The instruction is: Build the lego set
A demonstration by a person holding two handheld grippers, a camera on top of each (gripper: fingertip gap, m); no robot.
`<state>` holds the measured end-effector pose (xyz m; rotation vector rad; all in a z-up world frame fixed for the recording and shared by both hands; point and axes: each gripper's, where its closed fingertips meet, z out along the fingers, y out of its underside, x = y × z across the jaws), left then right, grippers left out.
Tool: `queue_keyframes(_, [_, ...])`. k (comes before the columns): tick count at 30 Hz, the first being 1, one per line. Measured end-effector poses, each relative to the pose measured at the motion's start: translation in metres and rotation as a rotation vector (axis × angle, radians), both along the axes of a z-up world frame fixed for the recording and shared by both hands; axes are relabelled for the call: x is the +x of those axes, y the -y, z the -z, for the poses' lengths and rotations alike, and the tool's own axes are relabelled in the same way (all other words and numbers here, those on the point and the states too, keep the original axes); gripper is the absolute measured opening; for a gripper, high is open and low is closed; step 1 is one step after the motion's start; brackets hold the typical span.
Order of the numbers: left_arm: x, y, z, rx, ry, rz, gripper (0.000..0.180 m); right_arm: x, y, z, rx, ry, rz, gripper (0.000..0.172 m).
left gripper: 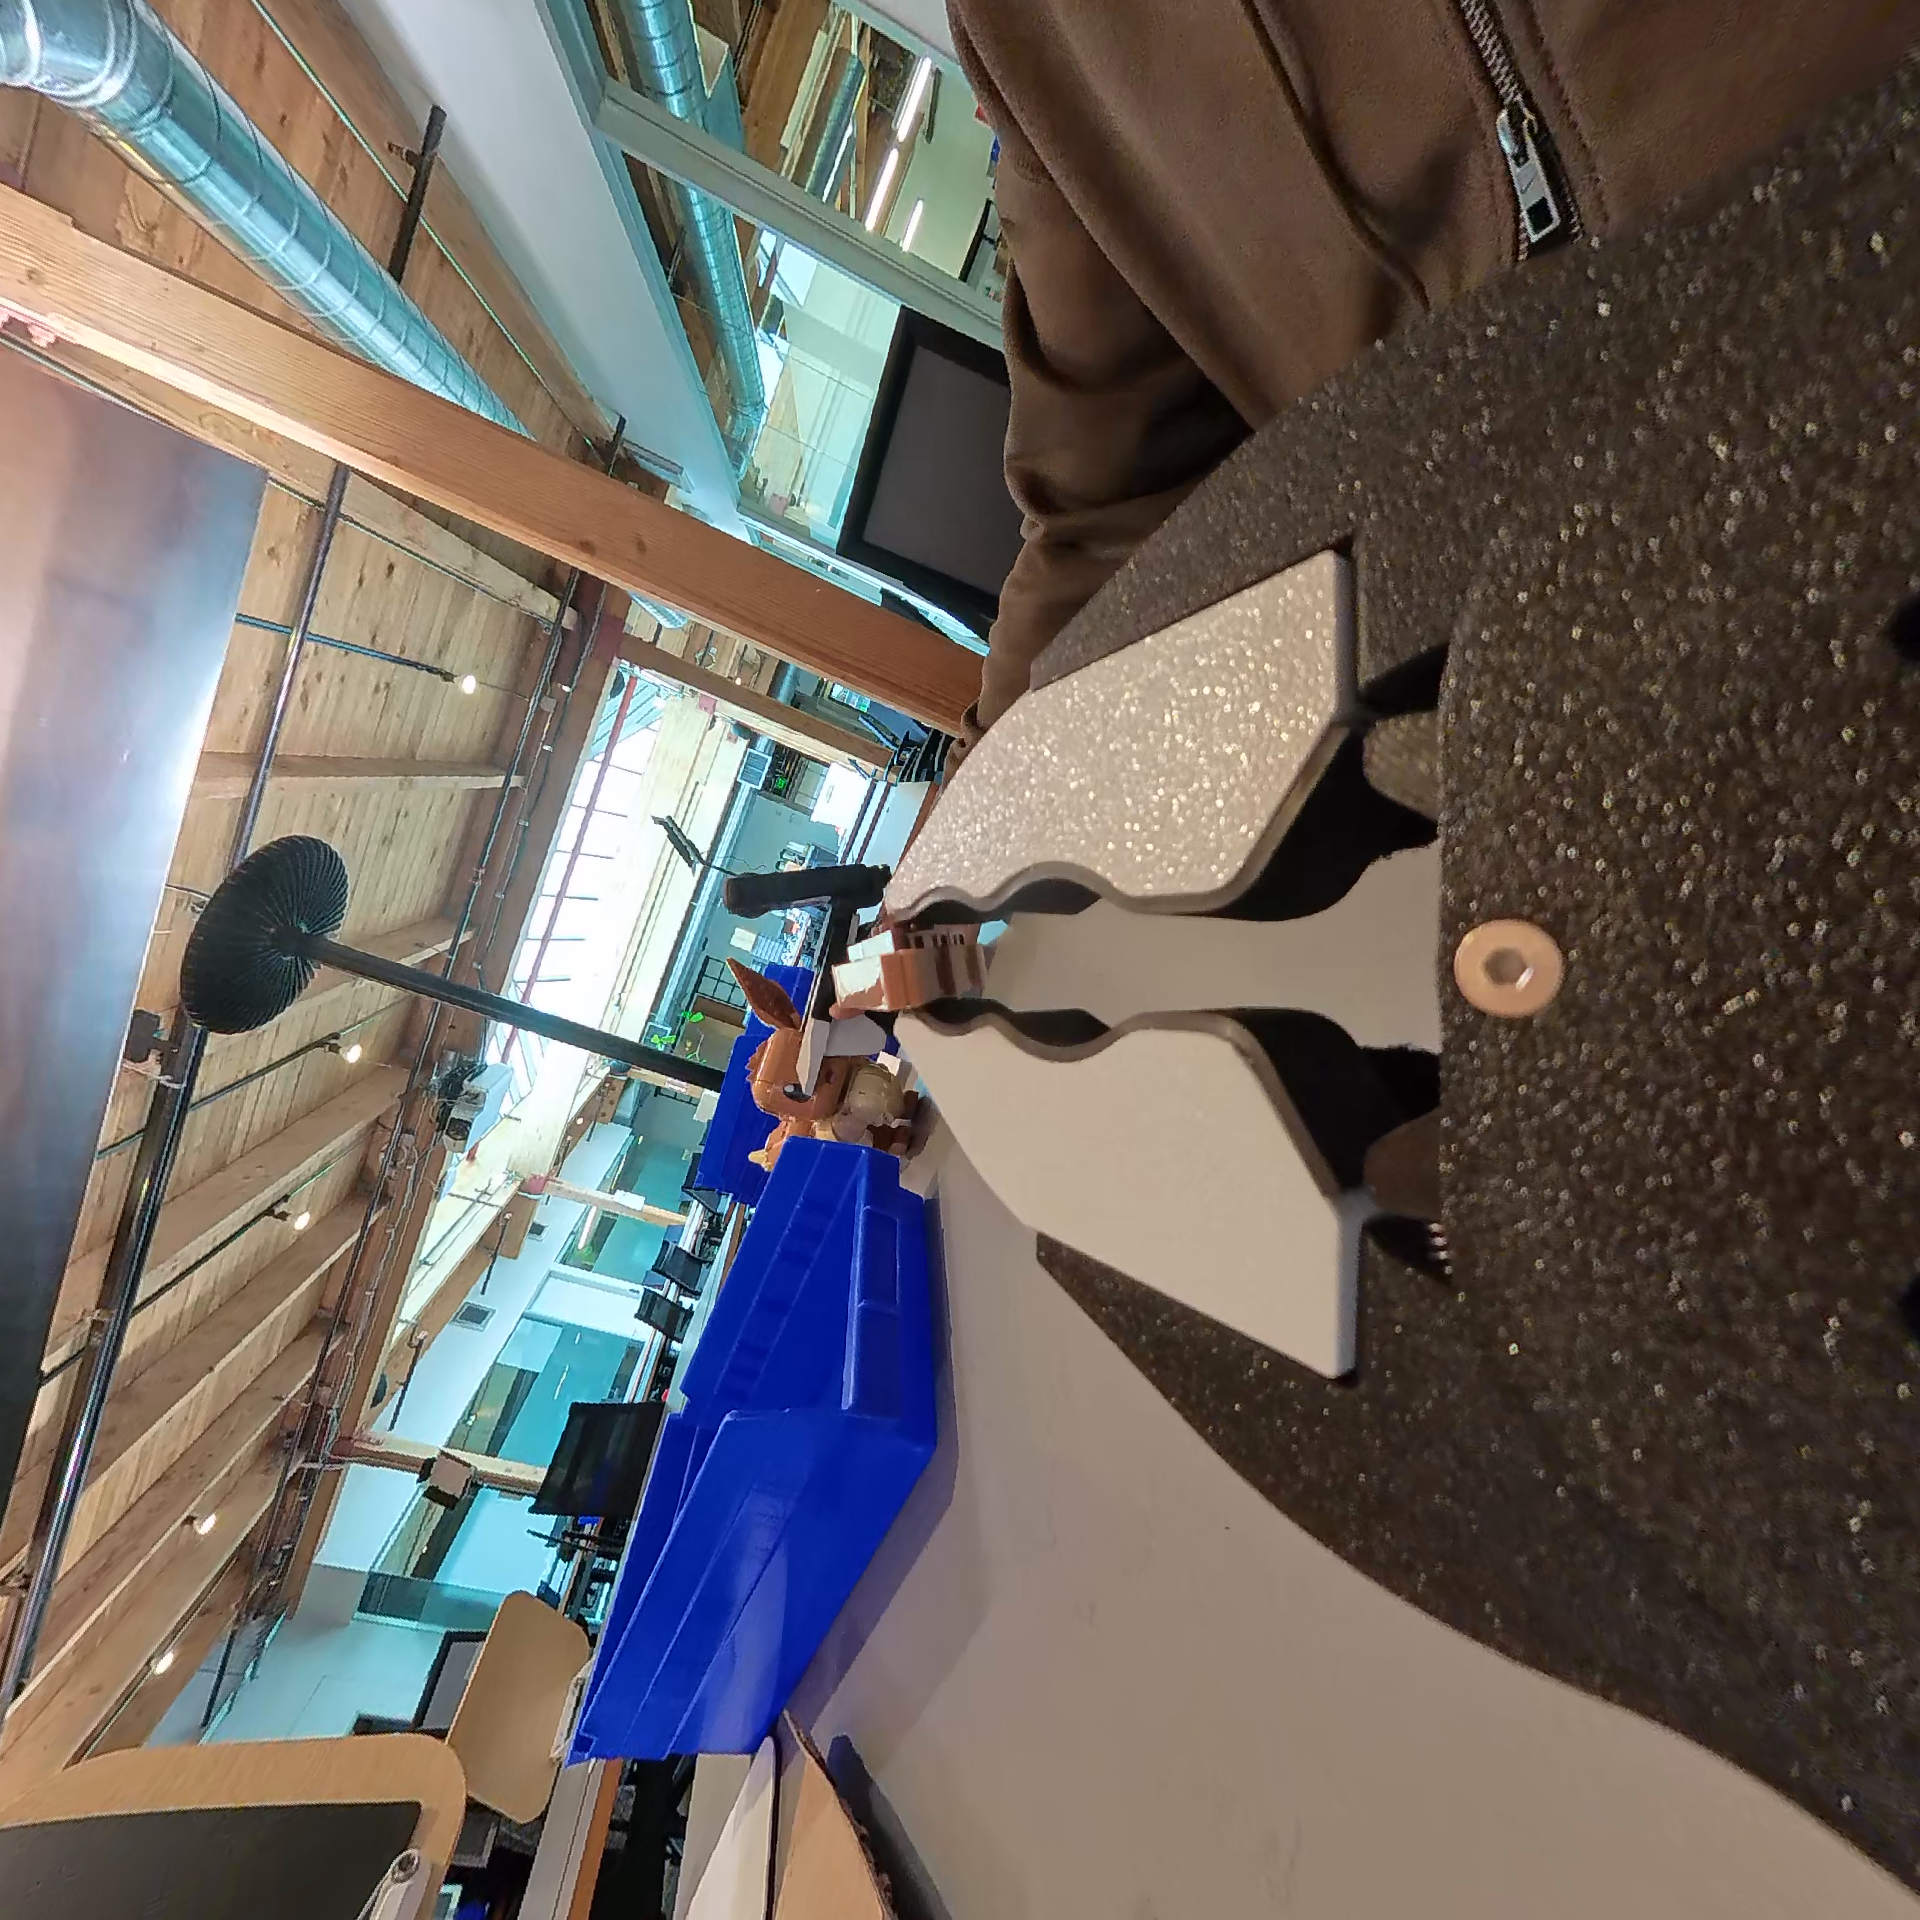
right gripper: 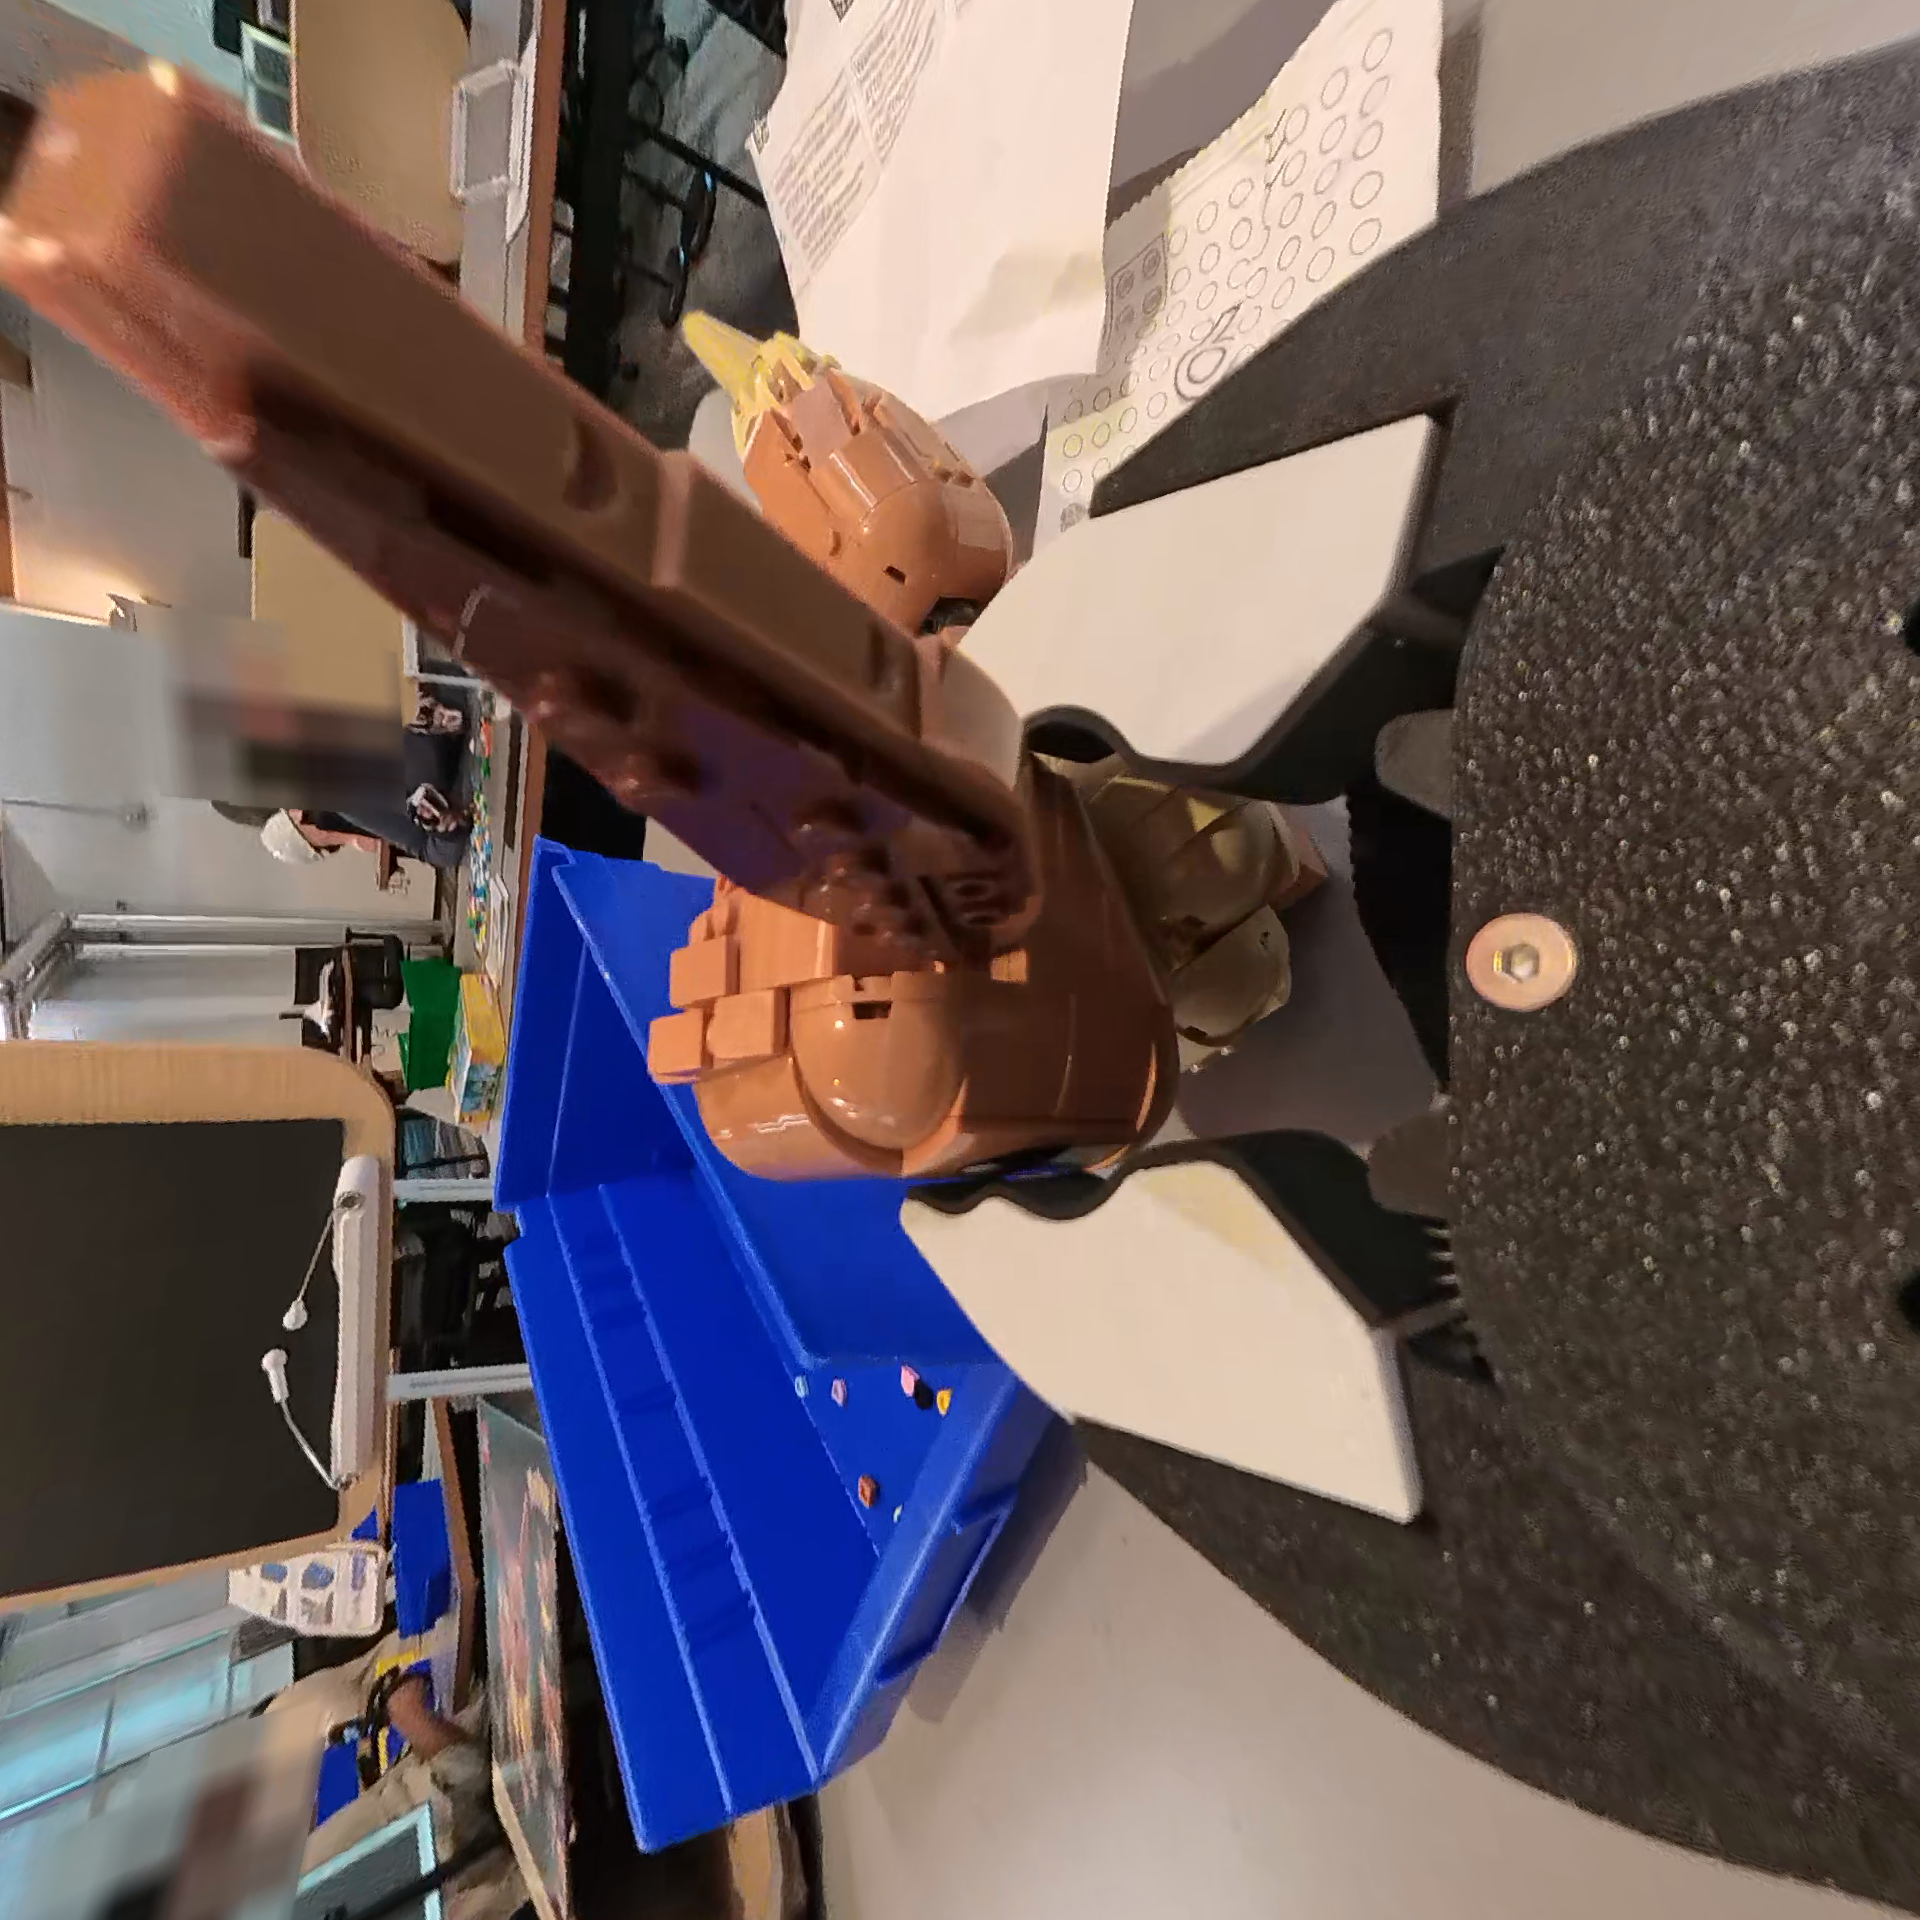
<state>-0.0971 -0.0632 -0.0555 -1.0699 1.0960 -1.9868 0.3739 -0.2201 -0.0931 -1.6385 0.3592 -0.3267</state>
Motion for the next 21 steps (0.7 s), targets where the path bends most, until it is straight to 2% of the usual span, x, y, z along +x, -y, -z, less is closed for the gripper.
queue_keyframes(5, [-0.001,0.0,0.0,0.002,-0.002,0.002,0.013,-0.02,0.009,0.0,-0.015,-0.044,-0.067,0.077])
queue_keyframes(9, [0.0,0.002,0.001,0.014,-0.01,0.008,0.013,-0.067,0.026,0.0,-0.028,-0.081,-0.153,0.076])
queue_keyframes(14, [0.004,0.016,0.004,0.065,-0.049,0.047,0.013,-0.167,0.056,-0.003,-0.003,-0.121,-0.481,0.075])
queue_keyframes(18, [0.018,0.051,-0.003,0.044,-0.037,0.165,0.013,-0.234,0.075,-0.004,-0.001,-0.107,-0.765,0.075])
queue_keyframes(21, [0.039,0.085,-0.009,0.051,-0.046,0.245,0.013,-0.258,0.078,-0.004,0.01,-0.109,-0.877,0.075])
